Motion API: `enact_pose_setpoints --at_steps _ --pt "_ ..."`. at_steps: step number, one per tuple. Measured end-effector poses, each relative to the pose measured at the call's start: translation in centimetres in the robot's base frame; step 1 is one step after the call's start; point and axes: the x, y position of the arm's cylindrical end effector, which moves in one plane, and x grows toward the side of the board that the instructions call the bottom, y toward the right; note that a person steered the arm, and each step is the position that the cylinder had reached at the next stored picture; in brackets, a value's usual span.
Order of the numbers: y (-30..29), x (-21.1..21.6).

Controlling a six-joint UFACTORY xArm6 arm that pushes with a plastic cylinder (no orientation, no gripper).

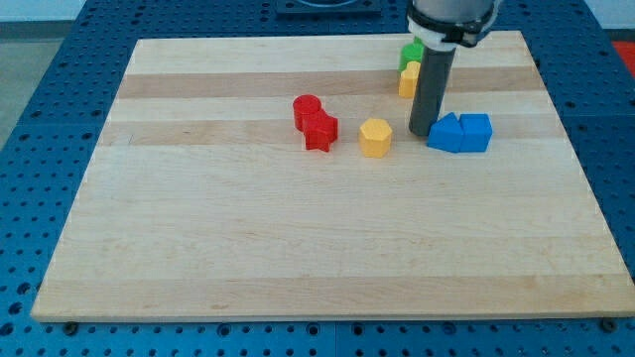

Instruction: Push the yellow blocks towards the red blocks

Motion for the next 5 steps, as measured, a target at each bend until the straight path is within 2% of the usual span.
enact_pose_setpoints --at_steps 1,5 --pt "-1.4 1.7" --pt "-8.8 2.1"
